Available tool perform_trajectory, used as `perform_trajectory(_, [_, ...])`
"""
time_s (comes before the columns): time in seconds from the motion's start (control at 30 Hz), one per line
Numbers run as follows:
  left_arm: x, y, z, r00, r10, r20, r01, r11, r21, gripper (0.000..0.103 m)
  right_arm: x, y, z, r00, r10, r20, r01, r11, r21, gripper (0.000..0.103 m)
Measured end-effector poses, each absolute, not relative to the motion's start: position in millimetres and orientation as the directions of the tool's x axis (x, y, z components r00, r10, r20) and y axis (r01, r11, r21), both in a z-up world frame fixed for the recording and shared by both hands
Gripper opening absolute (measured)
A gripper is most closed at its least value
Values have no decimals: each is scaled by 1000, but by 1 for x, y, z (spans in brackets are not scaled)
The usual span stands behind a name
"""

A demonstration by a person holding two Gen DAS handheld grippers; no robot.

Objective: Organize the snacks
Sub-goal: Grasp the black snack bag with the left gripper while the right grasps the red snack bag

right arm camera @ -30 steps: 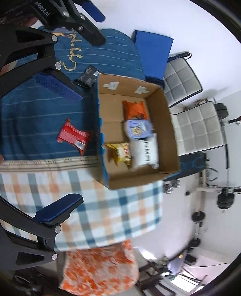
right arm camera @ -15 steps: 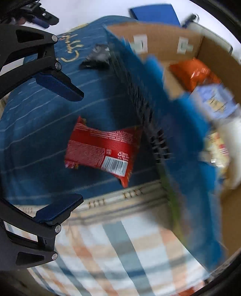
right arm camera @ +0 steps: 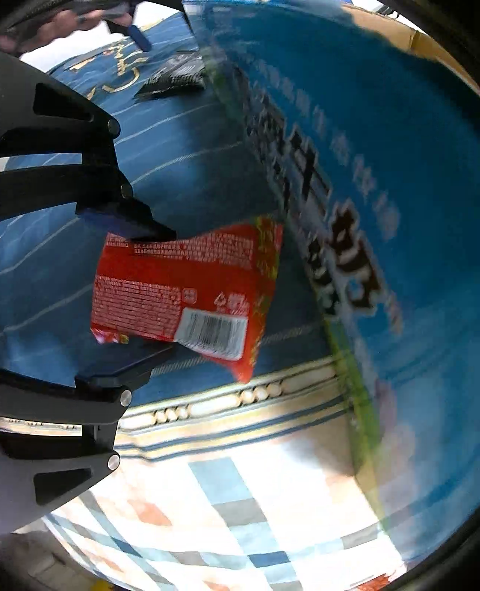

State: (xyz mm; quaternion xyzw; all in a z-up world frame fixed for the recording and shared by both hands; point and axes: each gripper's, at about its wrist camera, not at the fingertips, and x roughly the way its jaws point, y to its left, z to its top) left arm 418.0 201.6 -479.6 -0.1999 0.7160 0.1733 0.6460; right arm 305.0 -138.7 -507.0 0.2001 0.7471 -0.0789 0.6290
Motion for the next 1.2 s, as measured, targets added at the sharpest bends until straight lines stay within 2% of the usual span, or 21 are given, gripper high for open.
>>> perform_trajectory(0.2, [432,190,-501,-119,-115,-986,-508,861,-39,102,300,-142,-509,-136,210,-968,402,905,140,57])
perform_trajectory(0.33, [443,178,-510,-145,-101,-984,-474,880,-21,102,294,-138,-509,-140,188,-972,377,918,123,57])
perform_trajectory(0.5, [436,167,-526,-184,-42,-982,-372,928,30,91,286,-138,-504,-163,159,-974,322,941,100,52])
perform_trajectory(0.57, [426,164,-525,-162,-37,-986,-344,939,21,78,279,-138,-502,-171,140,-975,298,951,84,52])
perform_trajectory(0.7, [398,155,-517,-145,9,-989,-252,967,46,66,264,-144,-502,-191,127,-973,275,959,71,51])
perform_trajectory(1.0, [299,109,-511,-149,54,-987,-85,994,67,65,224,-160,-504,-253,147,-956,244,966,84,51])
perform_trajectory(1.2, [239,38,-513,-169,18,-986,46,999,10,65,194,-163,-504,-301,145,-943,212,974,82,51])
